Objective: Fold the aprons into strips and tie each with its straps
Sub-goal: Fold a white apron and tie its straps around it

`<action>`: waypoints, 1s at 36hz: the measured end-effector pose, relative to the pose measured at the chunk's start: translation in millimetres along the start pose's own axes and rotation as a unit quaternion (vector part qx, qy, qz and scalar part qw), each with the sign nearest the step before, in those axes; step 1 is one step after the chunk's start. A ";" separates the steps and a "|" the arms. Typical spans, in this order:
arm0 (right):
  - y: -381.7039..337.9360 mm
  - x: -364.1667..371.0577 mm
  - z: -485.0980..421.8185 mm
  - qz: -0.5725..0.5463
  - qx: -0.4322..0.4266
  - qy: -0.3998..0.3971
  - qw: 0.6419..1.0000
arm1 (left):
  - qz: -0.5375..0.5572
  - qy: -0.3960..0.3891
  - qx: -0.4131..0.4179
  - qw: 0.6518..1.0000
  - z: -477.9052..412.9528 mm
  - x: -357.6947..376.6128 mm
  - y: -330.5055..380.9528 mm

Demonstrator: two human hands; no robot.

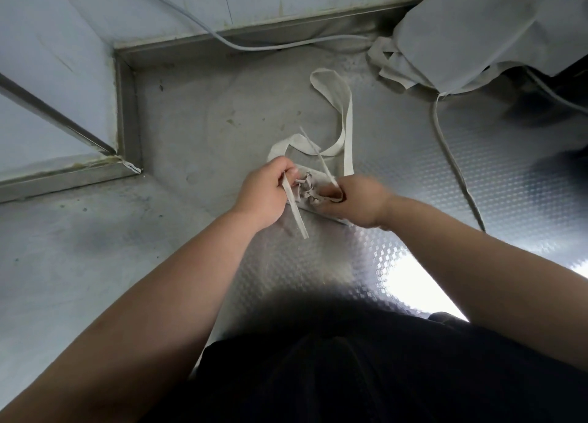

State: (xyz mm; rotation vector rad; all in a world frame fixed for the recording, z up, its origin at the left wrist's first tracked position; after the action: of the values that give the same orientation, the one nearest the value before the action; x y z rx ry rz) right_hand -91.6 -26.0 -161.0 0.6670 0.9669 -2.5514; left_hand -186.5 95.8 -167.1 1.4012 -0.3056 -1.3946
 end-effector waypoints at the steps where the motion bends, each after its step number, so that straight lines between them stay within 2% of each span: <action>1: 0.5 1.5 0.2 -0.009 -0.002 0.024 1.000 | -0.029 0.003 0.019 0.999 1.7 -0.3 4.1; 4: 5.0 0.4 0.4 -0.050 0.004 0.106 0.993 | -0.090 0.000 0.053 0.995 1.6 1.5 9.6; 8: 4.9 -4.1 -2.5 -0.038 -0.012 0.169 0.985 | -0.097 -0.039 0.026 0.994 3.3 3.6 1.6; 10: 6.7 -7.8 -4.9 -0.067 -0.019 0.165 0.984 | -0.076 -0.047 0.024 0.996 6.2 6.0 -2.9; 13: 9.7 -10.9 -7.8 -0.135 -0.013 0.116 0.984 | 0.013 -0.041 -0.011 0.999 5.6 5.3 -11.9; 17: 15.6 -13.1 -10.8 -0.244 -0.007 0.094 0.965 | 0.123 -0.041 -0.054 0.990 0.3 2.7 -15.5; 18: 15.5 -13.5 -10.8 -0.240 -0.007 0.094 0.966 | 0.139 -0.041 -0.059 0.988 -0.3 2.9 -17.3; 22: 8.9 -15.7 -7.6 -0.098 0.010 0.112 0.989 | 0.150 -0.010 -0.075 0.986 2.0 -0.4 -21.3; 26: 11.0 -14.8 -5.9 -0.071 0.027 0.147 0.986 | 0.131 0.048 -0.091 0.986 6.4 -4.7 -20.5; 32: 13.4 -11.1 -2.4 -0.052 0.021 0.177 0.983 | 0.012 0.135 -0.084 0.987 15.3 -15.9 -19.6; 36: 11.0 -12.8 0.4 -0.036 0.001 0.213 0.976 | -0.021 0.145 -0.123 0.981 19.2 -17.6 -26.6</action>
State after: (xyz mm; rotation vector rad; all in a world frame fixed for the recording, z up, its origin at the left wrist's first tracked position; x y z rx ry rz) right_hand -76.0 -32.4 -159.8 1.2367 1.1342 -2.5210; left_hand -220.2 110.5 -173.1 1.3861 0.0858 -1.1957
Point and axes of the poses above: each hand's wrist, its own z-axis away from the middle knuckle, its own x-axis out of the palm, y = z × x, the point moved 6 cm from there along -z, towards the middle knuckle, and after that the axes turned 7 degrees about -y, right-handed, at the moved point
